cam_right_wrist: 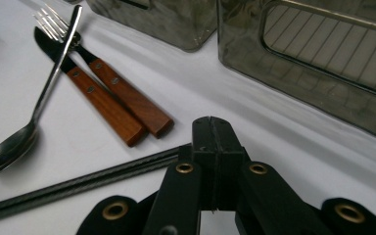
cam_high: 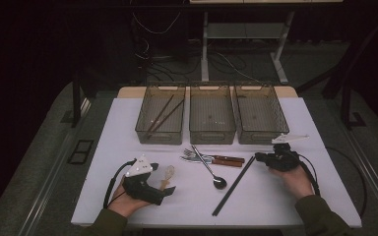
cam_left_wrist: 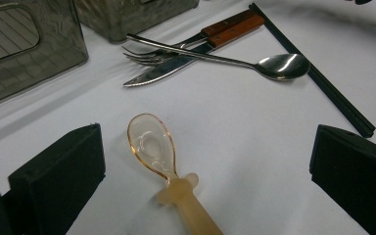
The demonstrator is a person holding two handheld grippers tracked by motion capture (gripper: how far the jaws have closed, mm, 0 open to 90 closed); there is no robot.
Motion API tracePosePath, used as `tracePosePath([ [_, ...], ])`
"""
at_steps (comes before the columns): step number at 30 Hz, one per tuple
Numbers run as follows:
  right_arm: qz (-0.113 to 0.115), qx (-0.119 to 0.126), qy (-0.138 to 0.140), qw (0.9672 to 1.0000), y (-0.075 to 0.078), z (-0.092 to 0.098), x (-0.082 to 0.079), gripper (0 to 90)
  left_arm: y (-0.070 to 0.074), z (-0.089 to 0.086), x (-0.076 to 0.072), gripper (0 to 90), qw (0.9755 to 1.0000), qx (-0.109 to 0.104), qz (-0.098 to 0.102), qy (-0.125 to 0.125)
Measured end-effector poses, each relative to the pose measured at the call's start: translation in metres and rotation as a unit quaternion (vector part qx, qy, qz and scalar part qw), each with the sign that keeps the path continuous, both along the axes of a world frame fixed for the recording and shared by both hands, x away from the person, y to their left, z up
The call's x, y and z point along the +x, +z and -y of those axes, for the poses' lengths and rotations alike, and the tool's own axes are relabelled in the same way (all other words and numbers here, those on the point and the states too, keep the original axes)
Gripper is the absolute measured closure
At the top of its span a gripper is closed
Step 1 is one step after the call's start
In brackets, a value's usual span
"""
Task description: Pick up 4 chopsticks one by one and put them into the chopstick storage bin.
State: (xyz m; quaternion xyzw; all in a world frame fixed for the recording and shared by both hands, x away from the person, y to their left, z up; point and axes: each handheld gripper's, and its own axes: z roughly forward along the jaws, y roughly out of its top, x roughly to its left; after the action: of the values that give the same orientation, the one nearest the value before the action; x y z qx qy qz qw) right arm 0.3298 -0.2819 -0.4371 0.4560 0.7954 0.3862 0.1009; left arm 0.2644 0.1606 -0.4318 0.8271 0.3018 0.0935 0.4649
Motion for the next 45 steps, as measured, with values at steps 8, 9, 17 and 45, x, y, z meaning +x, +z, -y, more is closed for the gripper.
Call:
tracePosePath([
  [8,-0.012,-0.025,-0.005,0.9996,-0.008,-0.003,0.009,90.0,-0.001,0.001,0.0,0.0,1.0,0.001,-0.001,-0.004],
  [9,-0.013,-0.027,-0.004,0.9995,-0.009,-0.003,0.009,90.0,-0.001,0.001,0.0,0.0,1.0,0.001,-0.001,-0.005],
  [17,-0.016,-0.033,0.001,0.9993,-0.011,-0.005,0.009,89.9,-0.001,0.001,0.001,0.0,1.0,0.001,-0.002,-0.005],
  [45,-0.014,-0.029,0.004,0.9995,-0.013,-0.015,0.022,89.9,-0.001,0.001,0.001,0.0,1.0,0.001,-0.003,-0.007],
])
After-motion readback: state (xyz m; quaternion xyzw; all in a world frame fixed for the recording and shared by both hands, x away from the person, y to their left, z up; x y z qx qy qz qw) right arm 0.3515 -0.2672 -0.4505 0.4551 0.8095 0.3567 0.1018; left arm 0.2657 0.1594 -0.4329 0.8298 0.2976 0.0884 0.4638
